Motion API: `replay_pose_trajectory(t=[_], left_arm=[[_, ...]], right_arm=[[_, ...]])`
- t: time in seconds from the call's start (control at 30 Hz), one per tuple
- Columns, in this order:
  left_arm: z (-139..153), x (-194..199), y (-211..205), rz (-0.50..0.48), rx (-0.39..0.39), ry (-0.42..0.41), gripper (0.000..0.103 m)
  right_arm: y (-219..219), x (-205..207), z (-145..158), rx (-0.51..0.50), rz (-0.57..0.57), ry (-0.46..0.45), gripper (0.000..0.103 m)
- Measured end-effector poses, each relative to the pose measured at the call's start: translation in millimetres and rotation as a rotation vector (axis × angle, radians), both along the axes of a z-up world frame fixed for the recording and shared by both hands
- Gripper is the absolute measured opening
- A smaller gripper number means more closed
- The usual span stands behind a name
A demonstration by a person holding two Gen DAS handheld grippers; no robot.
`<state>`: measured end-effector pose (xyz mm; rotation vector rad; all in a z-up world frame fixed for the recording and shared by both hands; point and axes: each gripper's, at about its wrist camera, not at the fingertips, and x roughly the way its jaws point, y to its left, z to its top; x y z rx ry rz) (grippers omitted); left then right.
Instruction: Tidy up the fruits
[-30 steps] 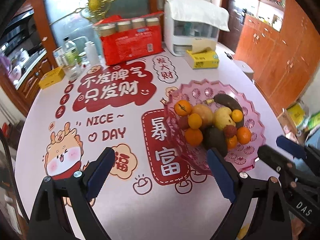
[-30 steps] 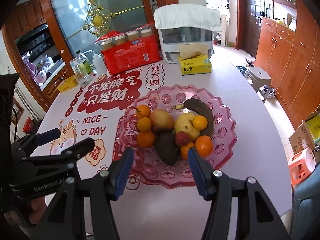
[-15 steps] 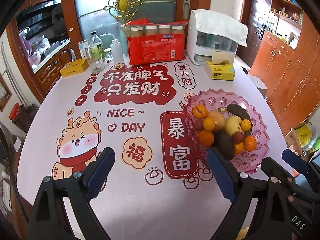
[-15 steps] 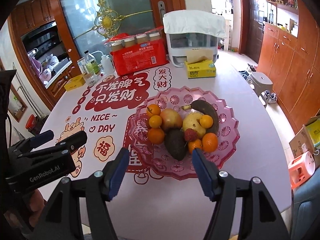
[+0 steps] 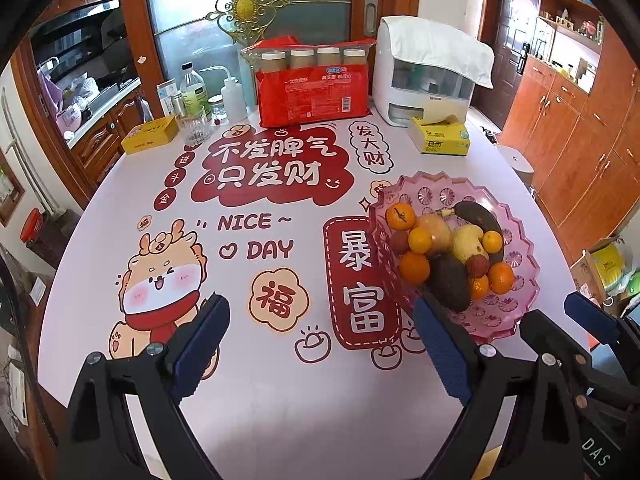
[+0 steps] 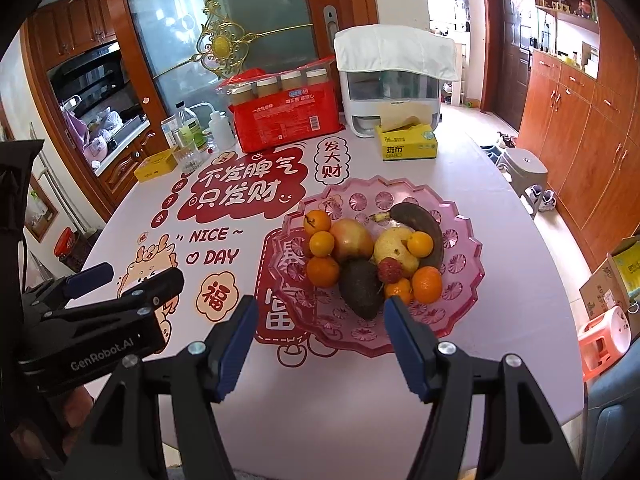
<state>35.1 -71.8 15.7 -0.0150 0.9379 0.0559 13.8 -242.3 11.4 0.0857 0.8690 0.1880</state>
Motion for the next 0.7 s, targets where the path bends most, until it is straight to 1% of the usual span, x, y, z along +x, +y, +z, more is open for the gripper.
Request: replay_pose_trajectory(t=[0.3, 0.7], left_arm=[[-0.9, -6.8, -5.3, -0.016, -0.006, -0.002, 0.093], [1.5, -11.0, -6.9, -0.005, 0.000, 0.001, 0.093]], right_arm=[[-1.9, -7.2, 0.2, -0.004, -0.013, 0.005, 0.066], [-4.0, -11.9, 3.3, 0.000, 0.010, 0.002, 0.066]])
